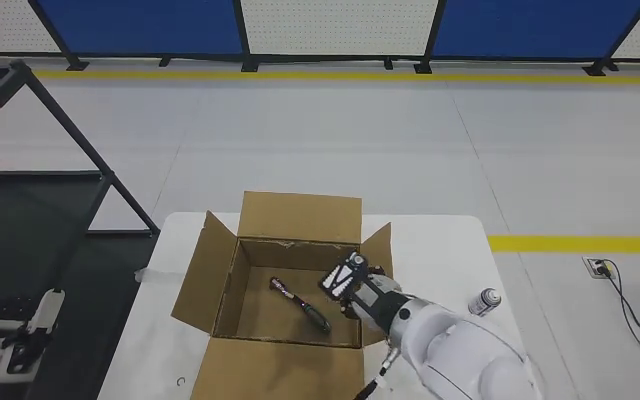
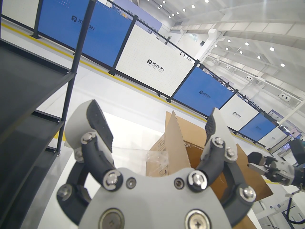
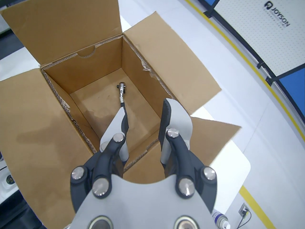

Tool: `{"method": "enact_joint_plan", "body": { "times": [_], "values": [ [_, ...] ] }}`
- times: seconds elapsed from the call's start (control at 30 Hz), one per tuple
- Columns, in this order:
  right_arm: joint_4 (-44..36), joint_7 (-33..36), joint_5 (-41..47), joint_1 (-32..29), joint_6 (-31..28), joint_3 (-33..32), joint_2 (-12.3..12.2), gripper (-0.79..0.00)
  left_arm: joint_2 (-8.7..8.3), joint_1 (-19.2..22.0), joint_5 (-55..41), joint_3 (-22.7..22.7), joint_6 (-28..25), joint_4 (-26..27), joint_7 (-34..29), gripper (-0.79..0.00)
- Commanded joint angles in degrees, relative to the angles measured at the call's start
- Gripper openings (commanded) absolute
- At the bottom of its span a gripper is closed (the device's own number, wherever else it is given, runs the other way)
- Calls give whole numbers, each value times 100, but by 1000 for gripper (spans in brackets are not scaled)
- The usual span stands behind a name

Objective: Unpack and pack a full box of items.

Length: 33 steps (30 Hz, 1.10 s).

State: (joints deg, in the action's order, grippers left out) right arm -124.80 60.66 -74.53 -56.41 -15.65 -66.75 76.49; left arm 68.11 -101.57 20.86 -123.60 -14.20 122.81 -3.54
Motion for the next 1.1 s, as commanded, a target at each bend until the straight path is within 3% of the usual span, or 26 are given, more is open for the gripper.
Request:
{"method": "enact_joint_plan", "body": {
  "times": [0.0, 0.2, 0.33, 0.5, 0.73, 0.87, 1.0, 1.03, 1.07],
  "values": [
    [-350, -170, 122, -481, -137, -475, -60, -483, 0, 0, 0, 0, 0, 0, 0, 0],
    [-973, -724, 310, -1789, -167, -1762, -191, -480, 0, 0, 0, 0, 0, 0, 0, 0],
    [-966, -991, 548, -2421, -112, -2419, -233, -425, 0, 0, 0, 0, 0, 0, 0, 0],
    [-598, -1159, 854, -2907, -126, -2849, -268, -416, 0, 0, 0, 0, 0, 0, 0, 0],
    [579, -1168, 1076, -2868, -7, -2823, -298, -372, 0, 0, 0, 0, 0, 0, 0, 0],
    [1442, -988, 989, -2488, 415, -2649, -299, -382, 0, 0, 0, 0, 0, 0, 0, 0],
    [2263, -1075, 1132, -2035, 411, -2440, -299, -394, 0, 0, 0, 0, 0, 0, 0, 0],
    [2436, -1045, 1077, -1928, 463, -2390, -300, -382, 0, 0, 0, 0, 0, 0, 0, 0],
    [2574, -1064, 1077, -1814, 495, -2325, -297, -317, 0, 0, 0, 0, 0, 0, 0, 0]
  ]
}}
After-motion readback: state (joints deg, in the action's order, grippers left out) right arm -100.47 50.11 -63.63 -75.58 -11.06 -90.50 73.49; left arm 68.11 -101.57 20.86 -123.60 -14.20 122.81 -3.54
